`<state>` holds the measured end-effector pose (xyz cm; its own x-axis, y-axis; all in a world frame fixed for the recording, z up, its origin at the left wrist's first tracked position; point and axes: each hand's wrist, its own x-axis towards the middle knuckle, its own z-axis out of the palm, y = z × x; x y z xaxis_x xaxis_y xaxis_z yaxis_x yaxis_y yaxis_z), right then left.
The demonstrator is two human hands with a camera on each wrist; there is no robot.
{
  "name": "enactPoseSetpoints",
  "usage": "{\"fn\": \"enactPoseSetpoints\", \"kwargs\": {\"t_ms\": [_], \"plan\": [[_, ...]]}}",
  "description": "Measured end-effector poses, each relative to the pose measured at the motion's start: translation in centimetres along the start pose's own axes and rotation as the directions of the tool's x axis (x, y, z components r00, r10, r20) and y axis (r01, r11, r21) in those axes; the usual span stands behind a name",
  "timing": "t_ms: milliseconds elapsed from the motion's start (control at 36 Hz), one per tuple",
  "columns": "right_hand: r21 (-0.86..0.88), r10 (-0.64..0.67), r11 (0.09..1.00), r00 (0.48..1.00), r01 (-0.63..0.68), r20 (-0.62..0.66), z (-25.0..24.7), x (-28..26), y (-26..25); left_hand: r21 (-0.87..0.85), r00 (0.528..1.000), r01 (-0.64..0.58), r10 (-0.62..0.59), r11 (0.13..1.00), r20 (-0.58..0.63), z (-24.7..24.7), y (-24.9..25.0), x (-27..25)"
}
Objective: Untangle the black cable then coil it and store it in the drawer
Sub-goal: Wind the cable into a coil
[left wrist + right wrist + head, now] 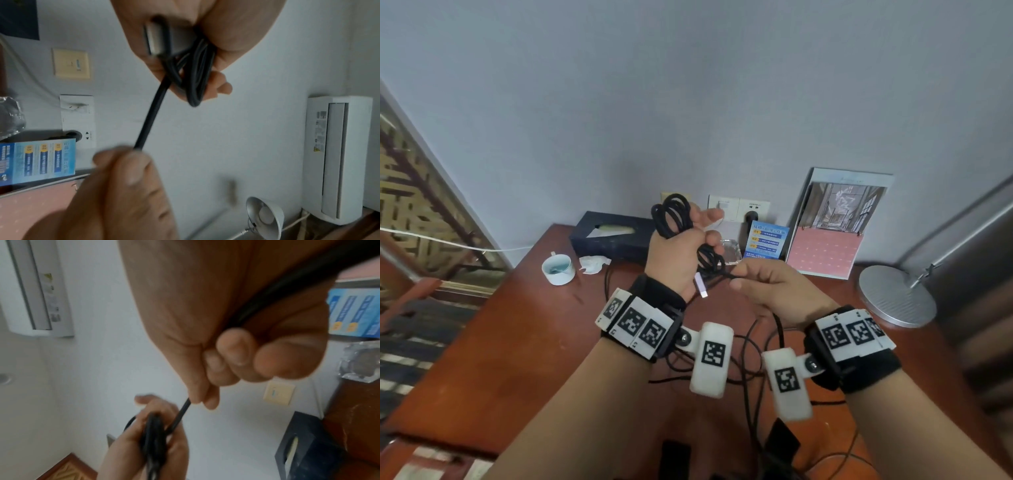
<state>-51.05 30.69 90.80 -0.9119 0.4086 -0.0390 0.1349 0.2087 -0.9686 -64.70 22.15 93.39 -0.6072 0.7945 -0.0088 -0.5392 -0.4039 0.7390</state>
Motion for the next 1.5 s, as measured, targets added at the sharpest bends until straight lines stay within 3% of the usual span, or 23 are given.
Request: {"fn": "enactPoseSetpoints", "kwargs": {"t_ms": [111,194,250,306,444,500,611,694,833,917,1000,1111,1194,1278,1361,1444,1500], "plan": [[0.056,0.105,0.993,0.993,-0.102,-0.059,-1.5,-0.4,1.6,-0.120,0.999,-0.036,0.036,0.992,-0.008,-1.2,0.9,0.8],[0.081,0.143,0.988,0.981,-0.134,-0.130,-2.0,-0.8,2.1,-0.110,0.999,-0.039,0.040,0.993,0.006,-1.6,1.0,0.6],[-0.052,0.090,0.993,0.974,-0.102,-0.206,-2.2,-0.8,2.2,-0.047,0.998,-0.055,0.055,0.997,0.002,-1.6,0.9,0.4],[-0.291,-0.022,0.956,0.973,-0.047,-0.230,-2.3,-0.7,2.0,0.070,0.995,-0.096,0.097,0.993,-0.008,-1.4,0.8,0.2],[-0.705,-0.200,0.699,0.979,0.118,-0.035,-2.1,-1.4,0.4,0.419,0.985,-0.133,0.166,0.898,-0.044,-1.4,0.8,0.6],[-0.756,-0.290,0.619,0.957,0.212,0.031,-1.9,-1.6,-0.3,0.548,0.985,-0.131,0.171,0.826,-0.022,-1.7,0.6,0.6],[-0.740,-0.381,0.571,0.913,0.356,0.145,-1.6,-1.6,-1.5,0.699,0.988,-0.137,0.147,0.702,0.046,-1.8,-0.2,0.4],[-0.695,-0.436,0.600,0.890,0.396,0.131,-1.2,-1.3,-1.9,0.763,0.990,-0.136,0.108,0.632,0.087,-1.3,-0.4,-0.1],[-0.640,-0.507,0.684,0.859,0.351,-0.071,-1.0,-0.8,-2.4,0.776,0.971,-0.209,0.031,0.596,0.238,-0.6,-0.3,-0.9],[-0.592,-0.499,0.743,0.848,0.311,-0.181,-1.0,-0.4,-2.9,0.779,0.930,-0.213,-0.122,0.590,0.348,-0.2,-0.4,-1.2],[-0.554,-0.432,0.792,0.876,0.256,-0.214,-1.0,0.0,-3.3,0.750,0.862,-0.126,-0.302,0.650,0.407,-0.2,-0.4,-1.3],[-0.486,-0.352,0.845,0.916,0.222,-0.193,-1.0,0.2,-3.5,0.748,0.822,-0.113,-0.362,0.654,0.441,-0.8,-0.3,-1.4],[-0.426,-0.330,0.876,0.925,0.225,-0.190,-1.0,0.2,-3.2,0.718,0.831,0.006,-0.403,0.696,0.384,-1.0,-0.3,-1.5],[-0.243,-0.325,0.934,0.905,0.261,-0.277,-1.0,0.4,-2.8,0.699,0.835,0.058,-0.418,0.713,0.357,-1.2,-0.5,-1.6],[-0.119,-0.271,0.962,0.905,0.245,-0.328,-1.2,0.3,-2.8,0.671,0.898,0.082,-0.347,0.737,0.272,-1.1,-0.7,-1.7],[-0.195,-0.256,0.959,0.921,0.204,-0.295,-1.1,0.1,-2.0,0.551,0.971,0.115,-0.210,0.826,0.112,-1.2,-1.1,-1.2],[-0.166,-0.241,0.966,0.916,0.196,-0.322,-1.0,0.0,-1.3,0.475,0.989,0.106,-0.144,0.873,0.044,-1.1,-1.1,-1.1]]}}
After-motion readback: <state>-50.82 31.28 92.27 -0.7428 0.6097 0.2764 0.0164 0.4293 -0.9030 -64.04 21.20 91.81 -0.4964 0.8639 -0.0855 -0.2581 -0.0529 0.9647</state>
